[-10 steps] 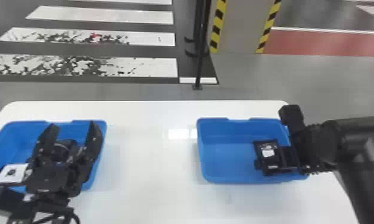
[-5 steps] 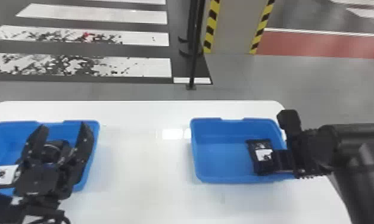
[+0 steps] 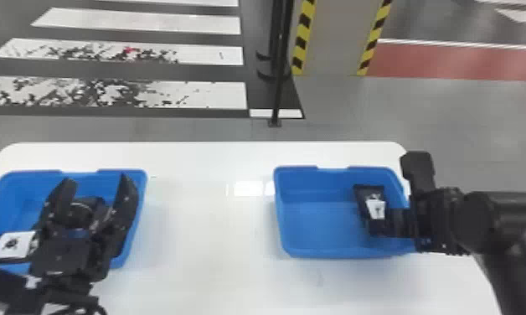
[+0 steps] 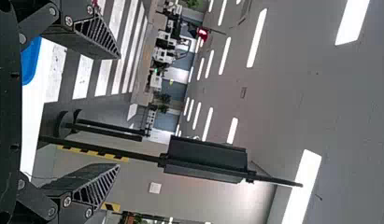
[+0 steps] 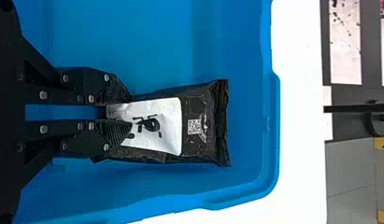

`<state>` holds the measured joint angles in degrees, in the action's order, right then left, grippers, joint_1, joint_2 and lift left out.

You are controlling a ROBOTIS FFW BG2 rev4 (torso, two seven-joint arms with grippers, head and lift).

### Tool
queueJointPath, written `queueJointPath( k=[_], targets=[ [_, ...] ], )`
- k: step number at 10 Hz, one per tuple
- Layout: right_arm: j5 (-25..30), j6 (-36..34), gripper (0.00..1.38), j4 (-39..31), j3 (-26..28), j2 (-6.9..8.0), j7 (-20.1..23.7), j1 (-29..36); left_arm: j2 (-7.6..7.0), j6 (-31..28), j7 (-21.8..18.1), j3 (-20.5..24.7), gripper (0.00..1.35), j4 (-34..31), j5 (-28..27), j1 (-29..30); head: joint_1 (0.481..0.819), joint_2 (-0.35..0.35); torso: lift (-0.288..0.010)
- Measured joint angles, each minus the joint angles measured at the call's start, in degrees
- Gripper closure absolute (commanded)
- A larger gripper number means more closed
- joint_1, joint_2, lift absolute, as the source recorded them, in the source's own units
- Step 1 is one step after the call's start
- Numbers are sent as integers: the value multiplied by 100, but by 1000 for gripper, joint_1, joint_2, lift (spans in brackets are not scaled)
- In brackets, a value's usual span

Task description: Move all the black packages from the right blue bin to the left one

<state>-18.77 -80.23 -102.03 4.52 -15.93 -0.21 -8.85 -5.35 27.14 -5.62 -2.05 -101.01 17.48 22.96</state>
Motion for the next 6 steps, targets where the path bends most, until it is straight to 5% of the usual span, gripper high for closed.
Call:
queueJointPath(
  k=[6],
  targets=[
    [-671,1241,1177,-1062,101,60,479,810,10,226,0,-8,225,0,48,9,695,-22,-132]
  ],
)
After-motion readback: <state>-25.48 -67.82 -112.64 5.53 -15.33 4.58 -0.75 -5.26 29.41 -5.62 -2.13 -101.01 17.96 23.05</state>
